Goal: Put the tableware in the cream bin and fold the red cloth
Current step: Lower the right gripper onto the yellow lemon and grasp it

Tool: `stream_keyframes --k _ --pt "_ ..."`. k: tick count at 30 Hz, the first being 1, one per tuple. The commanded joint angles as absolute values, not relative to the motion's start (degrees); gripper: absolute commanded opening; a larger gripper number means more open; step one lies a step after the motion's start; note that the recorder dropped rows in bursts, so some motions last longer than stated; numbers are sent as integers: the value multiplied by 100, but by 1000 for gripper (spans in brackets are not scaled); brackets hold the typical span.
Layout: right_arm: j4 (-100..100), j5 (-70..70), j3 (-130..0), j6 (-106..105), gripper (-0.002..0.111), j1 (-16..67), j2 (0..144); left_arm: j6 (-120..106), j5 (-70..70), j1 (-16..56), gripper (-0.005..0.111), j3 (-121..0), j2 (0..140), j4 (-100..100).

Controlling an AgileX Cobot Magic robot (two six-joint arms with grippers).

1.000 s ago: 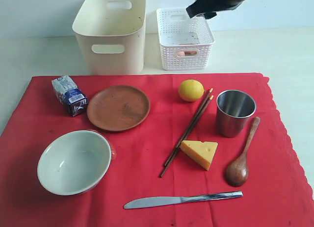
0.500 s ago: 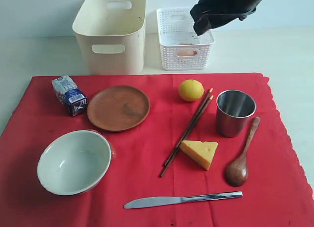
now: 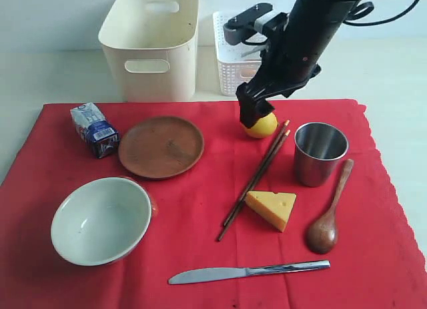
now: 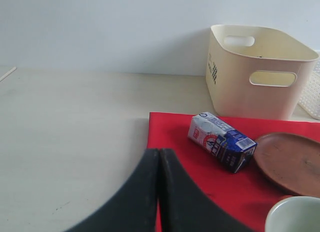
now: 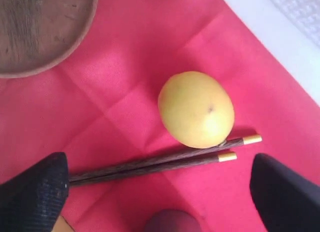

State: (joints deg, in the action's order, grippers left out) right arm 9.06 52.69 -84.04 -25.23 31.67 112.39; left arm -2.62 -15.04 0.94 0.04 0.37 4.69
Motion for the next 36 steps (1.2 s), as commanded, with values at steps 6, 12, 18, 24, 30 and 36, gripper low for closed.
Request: stream_keyframes --k 6,12,18,24,30,36 --pt "891 4761 -8442 -2699 93 3170 11837 -278 -1474 74 2 0 0 520" --pt "891 4424 -8442 -2699 93 3170 12209 -278 -1474 74 2 0 0 520" --pt "901 4106 -8442 -2699 92 3170 12452 -278 -1474 74 2 0 0 520" --pt "901 4034 -8442 -2699 92 3170 12476 -278 -1474 74 2 0 0 520" --pt "901 4011 -8442 -2699 76 3170 12474 -278 -1474 74 2 0 0 520" --pt "901 4021 -8442 -2699 50 3170 12474 -278 -1474 74 2 0 0 520"
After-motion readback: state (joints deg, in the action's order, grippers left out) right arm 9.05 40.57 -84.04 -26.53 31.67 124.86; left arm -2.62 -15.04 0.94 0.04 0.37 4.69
